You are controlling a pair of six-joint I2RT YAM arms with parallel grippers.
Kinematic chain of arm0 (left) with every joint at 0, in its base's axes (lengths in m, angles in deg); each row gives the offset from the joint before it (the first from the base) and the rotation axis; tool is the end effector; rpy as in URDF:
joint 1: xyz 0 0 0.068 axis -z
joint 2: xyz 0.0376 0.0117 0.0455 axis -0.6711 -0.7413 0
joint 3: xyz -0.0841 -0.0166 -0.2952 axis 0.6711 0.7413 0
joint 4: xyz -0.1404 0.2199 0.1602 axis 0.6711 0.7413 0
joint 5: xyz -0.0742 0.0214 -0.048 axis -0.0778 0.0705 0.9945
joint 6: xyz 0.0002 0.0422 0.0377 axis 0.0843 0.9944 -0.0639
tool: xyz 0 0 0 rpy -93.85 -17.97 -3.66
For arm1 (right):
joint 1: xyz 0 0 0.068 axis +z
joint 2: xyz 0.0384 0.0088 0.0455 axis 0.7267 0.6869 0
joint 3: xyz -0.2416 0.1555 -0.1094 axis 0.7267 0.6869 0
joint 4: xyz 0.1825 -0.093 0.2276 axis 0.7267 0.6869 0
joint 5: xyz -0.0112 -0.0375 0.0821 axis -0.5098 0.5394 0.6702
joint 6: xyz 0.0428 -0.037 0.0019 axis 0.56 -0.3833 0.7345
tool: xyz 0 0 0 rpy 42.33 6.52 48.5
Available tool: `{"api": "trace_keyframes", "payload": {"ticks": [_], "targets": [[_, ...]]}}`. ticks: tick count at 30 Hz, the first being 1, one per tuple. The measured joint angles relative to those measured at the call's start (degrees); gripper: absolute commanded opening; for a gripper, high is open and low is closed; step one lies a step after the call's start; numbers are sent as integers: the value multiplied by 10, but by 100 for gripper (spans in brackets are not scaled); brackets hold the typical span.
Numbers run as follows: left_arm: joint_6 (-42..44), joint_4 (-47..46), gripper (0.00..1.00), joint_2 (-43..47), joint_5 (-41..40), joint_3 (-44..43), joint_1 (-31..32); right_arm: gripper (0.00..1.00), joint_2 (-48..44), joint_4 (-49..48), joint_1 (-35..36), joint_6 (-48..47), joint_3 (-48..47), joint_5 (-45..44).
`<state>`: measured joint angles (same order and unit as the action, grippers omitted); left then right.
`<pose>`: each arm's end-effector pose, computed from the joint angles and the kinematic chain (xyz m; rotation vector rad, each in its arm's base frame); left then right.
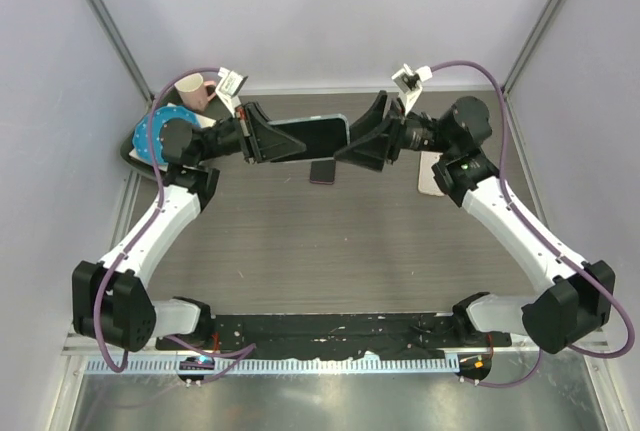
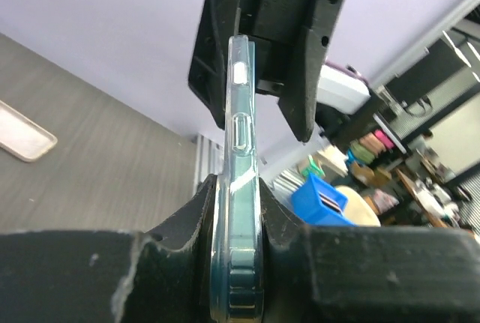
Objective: Take the phone out of the phone case
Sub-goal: Adjust the phone.
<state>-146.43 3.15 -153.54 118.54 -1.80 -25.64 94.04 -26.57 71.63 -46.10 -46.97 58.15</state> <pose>0.2860 -0.1225 0.4252 0.6214 1.5039 -1.7980 0.2641 0.1633 0.4546 -0.9796 1.2550 1.5876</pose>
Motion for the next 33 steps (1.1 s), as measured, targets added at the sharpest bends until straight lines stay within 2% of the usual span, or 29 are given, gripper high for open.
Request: {"api": "trace_keyframes", "payload": {"ticks": [2,5,7,12,21,26,33], "targets": [[12,17,0,-9,-21,-6,-4,61,0,130,2,-84,-41,-61],[29,40,0,-10,-30,-6,-5,61,-8,186,0,-119,-46,-98],[37,45,0,-10,-31,-5,-4,61,-11,153,0,-89,-32,-107],[52,55,0,2,-32,4,-4,58,-8,2,-9,41,28,-136],[54,54,0,9,-32,7,-5,61,13,-134,-20,153,53,-171],[51,63,0,9,-35,3,-13,64,1,-144,-20,138,83,-171],[49,80,0,-1,-43,-29,-17,64,-17,-31,-20,10,78,-125]]}}
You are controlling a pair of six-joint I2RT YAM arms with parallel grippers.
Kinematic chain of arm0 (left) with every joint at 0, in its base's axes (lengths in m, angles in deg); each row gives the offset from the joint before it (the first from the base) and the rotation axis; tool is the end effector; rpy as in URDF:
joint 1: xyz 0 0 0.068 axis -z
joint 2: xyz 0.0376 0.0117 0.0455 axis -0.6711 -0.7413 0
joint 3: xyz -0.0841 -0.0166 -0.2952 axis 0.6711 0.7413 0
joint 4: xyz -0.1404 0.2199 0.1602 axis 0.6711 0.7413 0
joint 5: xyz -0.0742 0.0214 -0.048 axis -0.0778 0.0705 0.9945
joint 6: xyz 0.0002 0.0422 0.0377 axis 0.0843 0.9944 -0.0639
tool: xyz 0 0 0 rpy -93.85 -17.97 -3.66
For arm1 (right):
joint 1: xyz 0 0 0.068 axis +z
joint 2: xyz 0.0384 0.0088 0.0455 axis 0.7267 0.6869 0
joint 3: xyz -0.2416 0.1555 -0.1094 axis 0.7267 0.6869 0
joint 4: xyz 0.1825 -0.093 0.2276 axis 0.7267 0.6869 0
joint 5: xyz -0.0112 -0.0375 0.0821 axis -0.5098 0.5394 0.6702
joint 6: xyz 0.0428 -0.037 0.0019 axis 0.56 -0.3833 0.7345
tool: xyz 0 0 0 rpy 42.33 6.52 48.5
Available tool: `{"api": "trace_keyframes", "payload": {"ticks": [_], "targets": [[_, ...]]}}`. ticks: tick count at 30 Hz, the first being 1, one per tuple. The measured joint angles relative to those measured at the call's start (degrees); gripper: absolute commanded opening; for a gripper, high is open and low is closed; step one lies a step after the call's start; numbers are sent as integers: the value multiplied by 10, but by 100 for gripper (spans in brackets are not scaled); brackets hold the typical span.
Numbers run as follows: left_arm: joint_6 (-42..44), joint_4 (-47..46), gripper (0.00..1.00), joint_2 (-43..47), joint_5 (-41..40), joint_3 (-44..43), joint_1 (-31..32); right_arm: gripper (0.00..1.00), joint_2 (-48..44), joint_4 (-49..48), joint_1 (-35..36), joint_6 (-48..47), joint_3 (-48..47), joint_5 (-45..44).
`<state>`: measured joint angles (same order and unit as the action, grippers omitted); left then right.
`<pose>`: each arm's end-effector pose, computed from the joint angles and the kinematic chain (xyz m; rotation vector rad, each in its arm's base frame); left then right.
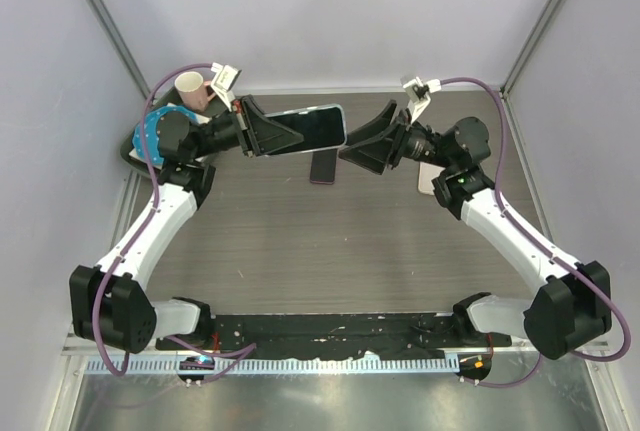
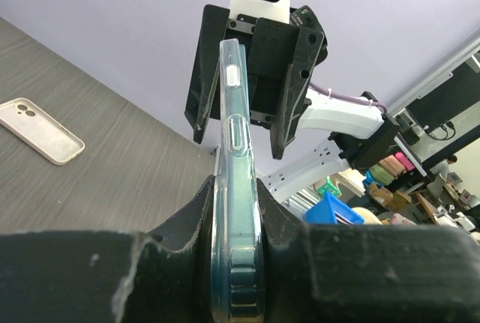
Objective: Take the phone out of the phone case
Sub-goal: Adjust the phone.
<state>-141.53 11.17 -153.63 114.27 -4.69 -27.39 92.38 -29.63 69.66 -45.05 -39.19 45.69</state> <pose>0.2971 -0.1143 0.4339 0.5140 1.5195 -1.7182 0.2716 0.1503 0.4188 -0.6940 1.3262 1.5084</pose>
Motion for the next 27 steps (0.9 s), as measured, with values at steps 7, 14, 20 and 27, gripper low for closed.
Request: {"api": "trace_keyframes", "payload": {"ticks": [7,14,20,27], "targets": [[-14,-1,0,0,0,0,0,52,15,40,5,-37,-29,22],[-34,-11,0,0,0,3,0,42,54,23,16,-28,-58,40],[-41,-16,0,0,0,5,0,38,73,-9,19,6,-58,59],[-45,-28,0,0,0,6,0,19,73,-40,20,22,-58,73]]}}
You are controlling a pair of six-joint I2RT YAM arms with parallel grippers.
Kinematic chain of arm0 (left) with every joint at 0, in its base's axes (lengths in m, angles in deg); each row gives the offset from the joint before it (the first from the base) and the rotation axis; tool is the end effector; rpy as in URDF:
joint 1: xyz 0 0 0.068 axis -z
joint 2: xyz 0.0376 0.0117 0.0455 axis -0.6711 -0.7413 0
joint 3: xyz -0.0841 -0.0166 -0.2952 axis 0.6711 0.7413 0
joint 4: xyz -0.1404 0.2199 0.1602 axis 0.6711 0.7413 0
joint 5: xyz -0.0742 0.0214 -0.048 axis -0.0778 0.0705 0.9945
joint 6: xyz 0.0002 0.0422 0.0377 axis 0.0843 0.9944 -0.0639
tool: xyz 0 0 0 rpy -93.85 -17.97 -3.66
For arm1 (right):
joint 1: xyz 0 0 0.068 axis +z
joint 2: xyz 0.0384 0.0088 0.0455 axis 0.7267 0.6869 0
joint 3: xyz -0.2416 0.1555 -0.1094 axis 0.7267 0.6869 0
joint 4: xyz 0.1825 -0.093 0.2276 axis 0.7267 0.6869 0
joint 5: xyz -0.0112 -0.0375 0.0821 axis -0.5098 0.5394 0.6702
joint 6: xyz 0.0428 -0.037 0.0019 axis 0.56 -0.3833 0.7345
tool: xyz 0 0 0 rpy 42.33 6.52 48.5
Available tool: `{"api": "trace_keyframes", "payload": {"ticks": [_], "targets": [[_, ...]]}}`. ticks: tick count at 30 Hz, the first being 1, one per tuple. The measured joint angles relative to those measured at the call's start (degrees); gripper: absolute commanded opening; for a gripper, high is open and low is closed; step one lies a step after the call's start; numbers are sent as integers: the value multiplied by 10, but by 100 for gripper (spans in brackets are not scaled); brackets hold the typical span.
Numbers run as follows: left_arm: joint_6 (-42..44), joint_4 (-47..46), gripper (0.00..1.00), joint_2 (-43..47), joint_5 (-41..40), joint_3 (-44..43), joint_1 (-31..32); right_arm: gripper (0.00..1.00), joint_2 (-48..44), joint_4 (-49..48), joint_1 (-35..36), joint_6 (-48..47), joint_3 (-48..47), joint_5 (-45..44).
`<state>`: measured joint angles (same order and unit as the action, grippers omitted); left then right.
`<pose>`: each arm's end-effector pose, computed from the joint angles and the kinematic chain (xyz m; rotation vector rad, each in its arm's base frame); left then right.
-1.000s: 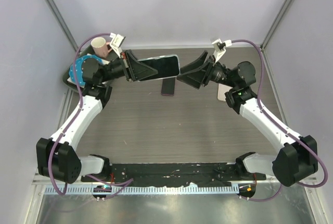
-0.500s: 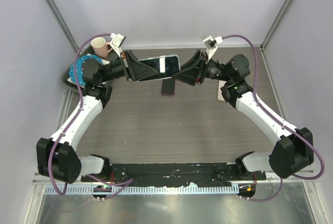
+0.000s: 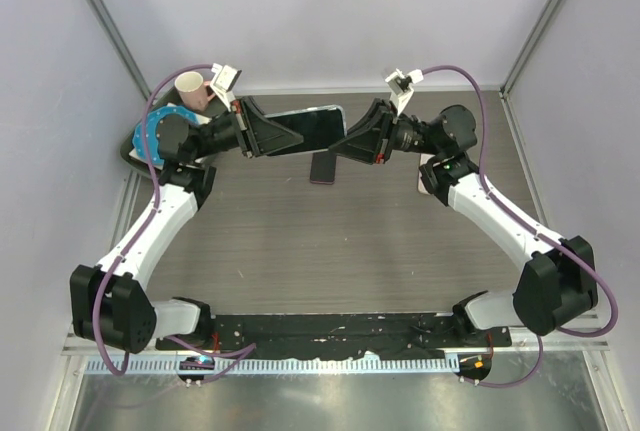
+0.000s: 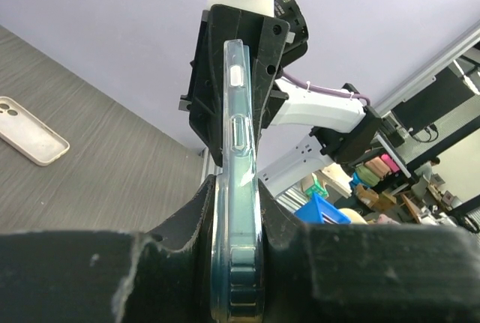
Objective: Take the phone out of the phone case
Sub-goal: Adjust the phone.
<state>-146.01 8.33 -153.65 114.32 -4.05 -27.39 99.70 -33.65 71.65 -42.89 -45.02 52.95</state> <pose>0.2956 -0.1139 0.4336 0.4863 1.5237 -1.7666 0.2928 0.1751 0.4232 -0.8504 1.3004 1.6024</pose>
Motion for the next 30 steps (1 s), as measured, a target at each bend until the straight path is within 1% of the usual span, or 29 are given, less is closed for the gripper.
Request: {"api": "trace_keyframes", "payload": {"ticks": [1,3,5,9,14,18,23,27,30], "targets": [[0,-1,0,0,0,0,0,15,0,-3,0,3,0,2],[0,-12,0,0,4,0,0,11,0,-21,1,18,3,5],[-4,-17,0,0,9,0,1,1,2,-56,3,37,11,11],[-13,-26,0,3,21,0,3,1,7,-133,9,70,23,26],[-8,-15,0,16,34,0,3,1,0,-140,23,44,25,40],[13,24,0,23,31,0,7,1,0,-161,24,50,25,57],[45,79,0,28,24,1,11,1,20,-198,24,109,19,84],[70,140,0,26,21,2,9,1,40,-201,22,137,17,106],[80,169,0,24,21,2,9,1,45,-199,21,145,17,121]]}}
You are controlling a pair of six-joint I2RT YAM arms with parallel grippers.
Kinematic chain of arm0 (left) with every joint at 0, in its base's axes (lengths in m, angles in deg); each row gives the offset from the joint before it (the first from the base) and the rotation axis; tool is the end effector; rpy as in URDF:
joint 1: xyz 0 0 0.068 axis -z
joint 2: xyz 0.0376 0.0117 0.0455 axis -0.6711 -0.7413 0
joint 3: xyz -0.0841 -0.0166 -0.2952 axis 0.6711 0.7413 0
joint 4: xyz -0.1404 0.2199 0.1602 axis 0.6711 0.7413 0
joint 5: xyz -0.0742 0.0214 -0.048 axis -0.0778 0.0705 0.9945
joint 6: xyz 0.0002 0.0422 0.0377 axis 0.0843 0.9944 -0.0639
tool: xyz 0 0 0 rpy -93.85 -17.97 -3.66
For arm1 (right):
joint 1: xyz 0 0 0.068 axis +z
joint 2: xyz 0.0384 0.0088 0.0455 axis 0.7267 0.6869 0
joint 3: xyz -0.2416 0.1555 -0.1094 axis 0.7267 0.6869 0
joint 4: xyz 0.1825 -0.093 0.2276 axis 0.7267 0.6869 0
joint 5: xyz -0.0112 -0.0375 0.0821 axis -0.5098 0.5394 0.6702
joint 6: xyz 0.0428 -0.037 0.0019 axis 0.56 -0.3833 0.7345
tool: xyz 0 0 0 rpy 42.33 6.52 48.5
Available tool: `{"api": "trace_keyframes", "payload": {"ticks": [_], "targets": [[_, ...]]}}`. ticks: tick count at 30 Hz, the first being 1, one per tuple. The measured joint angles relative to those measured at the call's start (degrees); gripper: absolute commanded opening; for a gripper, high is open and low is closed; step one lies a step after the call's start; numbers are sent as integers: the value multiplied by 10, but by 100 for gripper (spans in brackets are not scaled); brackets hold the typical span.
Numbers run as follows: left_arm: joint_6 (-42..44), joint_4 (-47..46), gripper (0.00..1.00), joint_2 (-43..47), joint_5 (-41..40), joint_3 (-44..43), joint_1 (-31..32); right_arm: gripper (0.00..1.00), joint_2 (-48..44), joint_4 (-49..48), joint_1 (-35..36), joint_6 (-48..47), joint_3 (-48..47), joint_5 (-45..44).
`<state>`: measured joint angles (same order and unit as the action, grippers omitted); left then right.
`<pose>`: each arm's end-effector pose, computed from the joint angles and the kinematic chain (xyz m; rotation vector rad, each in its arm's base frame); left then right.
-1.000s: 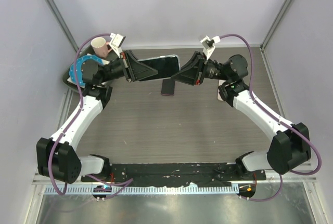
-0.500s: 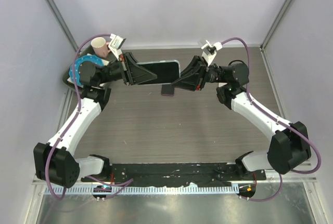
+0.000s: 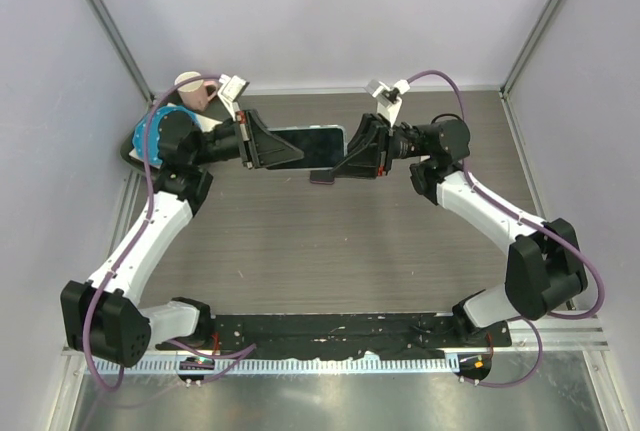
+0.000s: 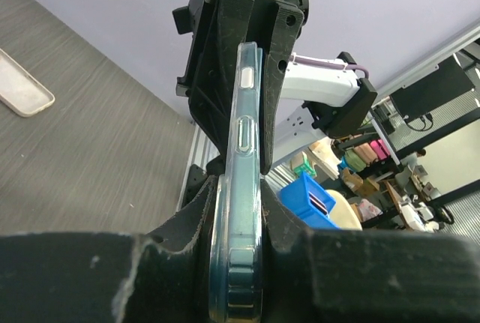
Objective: Take the phone out of the phone case
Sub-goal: Adjust the phone.
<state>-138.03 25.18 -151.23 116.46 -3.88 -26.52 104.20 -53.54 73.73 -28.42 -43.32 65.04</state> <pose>0.2890 -0.1178 0.4191 0.4725 1.6978 -1.7650 0.2853 0.1887 0.4085 -1.0904 1.2400 1.7769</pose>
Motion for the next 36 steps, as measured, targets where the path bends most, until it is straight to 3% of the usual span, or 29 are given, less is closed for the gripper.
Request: {"api": "trace_keyframes", "payload": {"ticks": [13,24,36], "targets": [[-17,10,0,-3,7,10,9,1,2,10,-3,17,-4,51],[-62,-42,0,-6,-6,25,20,1,9,9,-10,31,-48,104],[-56,6,0,-11,-35,5,31,1,9,12,-31,37,-54,114]]}}
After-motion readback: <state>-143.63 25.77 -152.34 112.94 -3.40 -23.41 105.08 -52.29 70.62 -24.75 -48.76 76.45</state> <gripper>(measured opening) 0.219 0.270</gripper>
